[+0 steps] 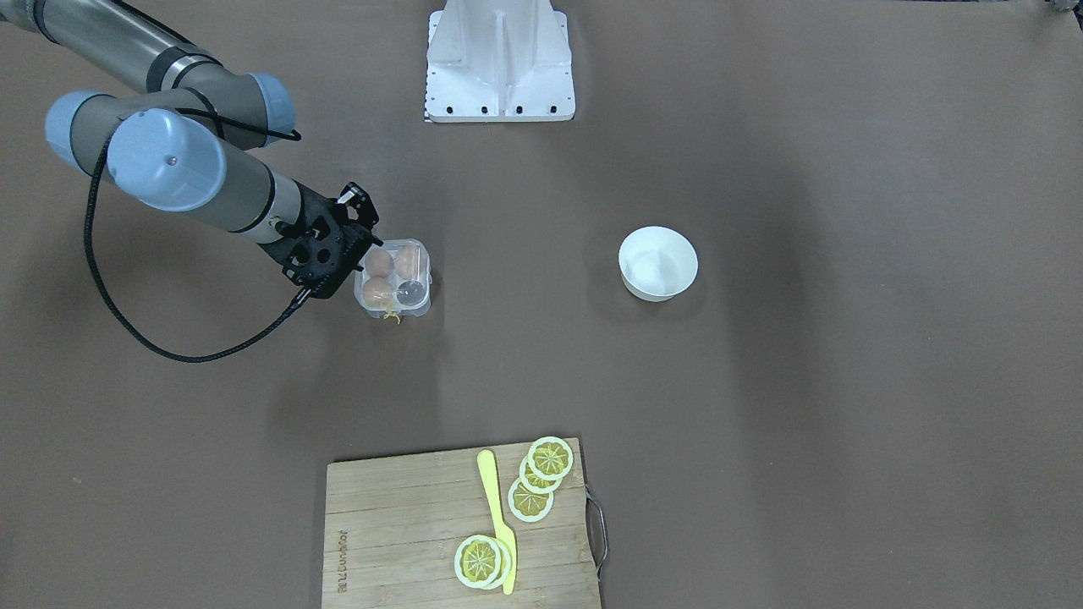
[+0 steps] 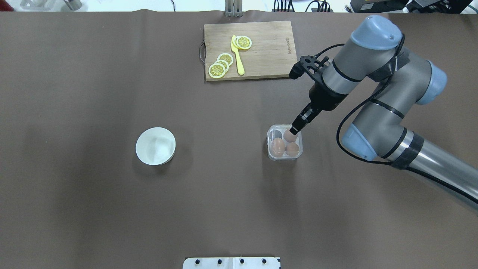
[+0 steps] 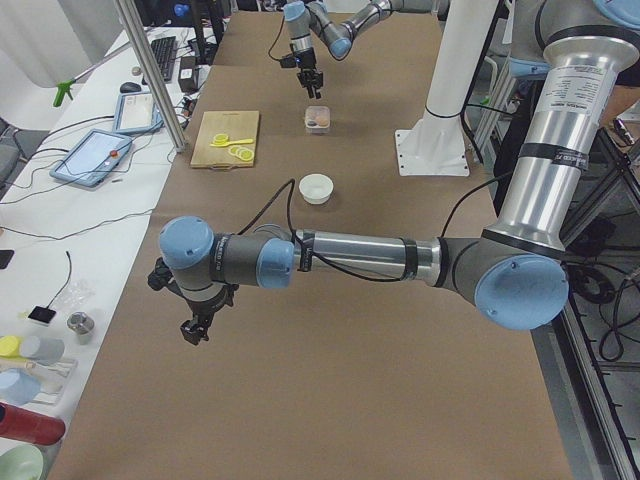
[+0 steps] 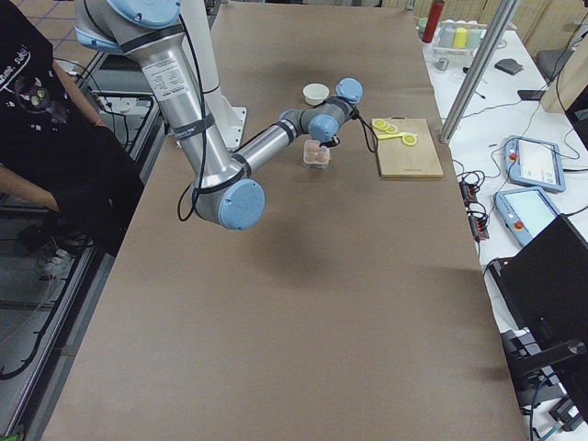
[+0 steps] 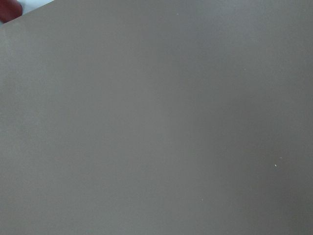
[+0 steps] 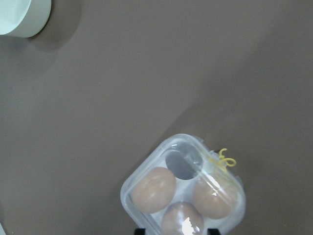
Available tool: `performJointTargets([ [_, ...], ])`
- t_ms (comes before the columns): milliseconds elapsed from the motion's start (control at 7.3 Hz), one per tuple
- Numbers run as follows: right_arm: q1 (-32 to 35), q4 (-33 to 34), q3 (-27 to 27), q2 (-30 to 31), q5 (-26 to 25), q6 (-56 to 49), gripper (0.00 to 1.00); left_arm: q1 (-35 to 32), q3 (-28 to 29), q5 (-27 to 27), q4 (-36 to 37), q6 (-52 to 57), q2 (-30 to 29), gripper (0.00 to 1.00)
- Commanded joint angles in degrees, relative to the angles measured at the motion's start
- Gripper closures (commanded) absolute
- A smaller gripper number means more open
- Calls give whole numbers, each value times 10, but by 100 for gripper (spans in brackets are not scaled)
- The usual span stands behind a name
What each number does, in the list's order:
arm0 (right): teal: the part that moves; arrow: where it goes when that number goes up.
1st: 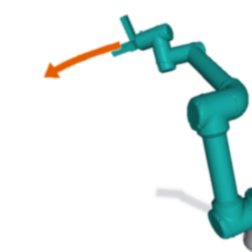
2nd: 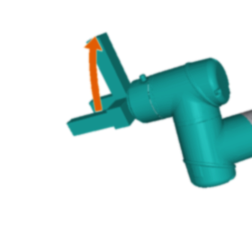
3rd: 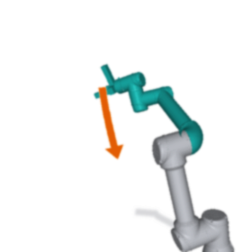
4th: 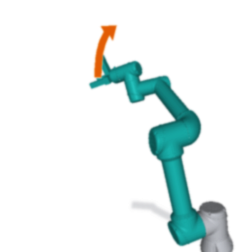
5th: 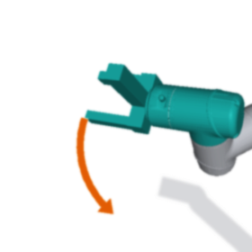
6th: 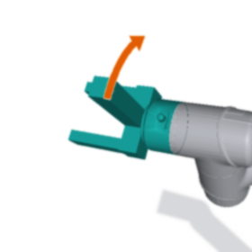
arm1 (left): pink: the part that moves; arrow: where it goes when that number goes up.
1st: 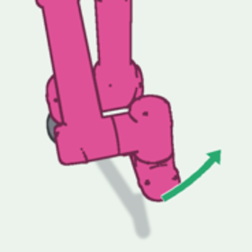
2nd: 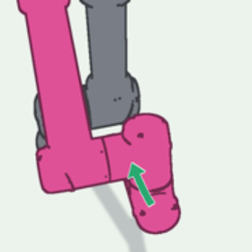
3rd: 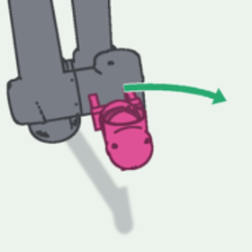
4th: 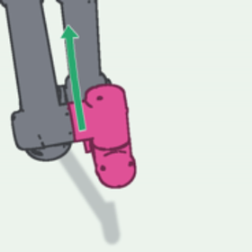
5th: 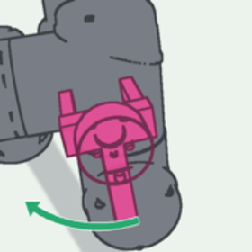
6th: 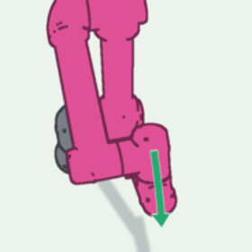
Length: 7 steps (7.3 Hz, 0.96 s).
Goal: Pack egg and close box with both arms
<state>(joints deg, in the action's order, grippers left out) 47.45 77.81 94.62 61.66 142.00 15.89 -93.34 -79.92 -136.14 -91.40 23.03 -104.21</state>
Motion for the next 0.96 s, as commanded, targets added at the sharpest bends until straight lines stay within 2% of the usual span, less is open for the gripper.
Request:
performJointTargets([
  [0, 94, 5, 3, 29, 29, 0, 0, 0, -1, 0, 0, -1, 1, 3],
  [274, 186, -2, 4, 75, 14, -8, 0, 0, -4, 2, 9, -7, 0, 3],
  [411, 206, -4, 29, 123, -24, -8, 0, 0, -3, 3, 5, -9, 1, 3],
  [685, 298, 15, 36, 183, -53, -8, 0, -5, -2, 7, 8, -11, -1, 2],
  [822, 312, 16, 33, 191, -65, -8, 0, -16, -1, 7, 8, -12, 3, 2],
])
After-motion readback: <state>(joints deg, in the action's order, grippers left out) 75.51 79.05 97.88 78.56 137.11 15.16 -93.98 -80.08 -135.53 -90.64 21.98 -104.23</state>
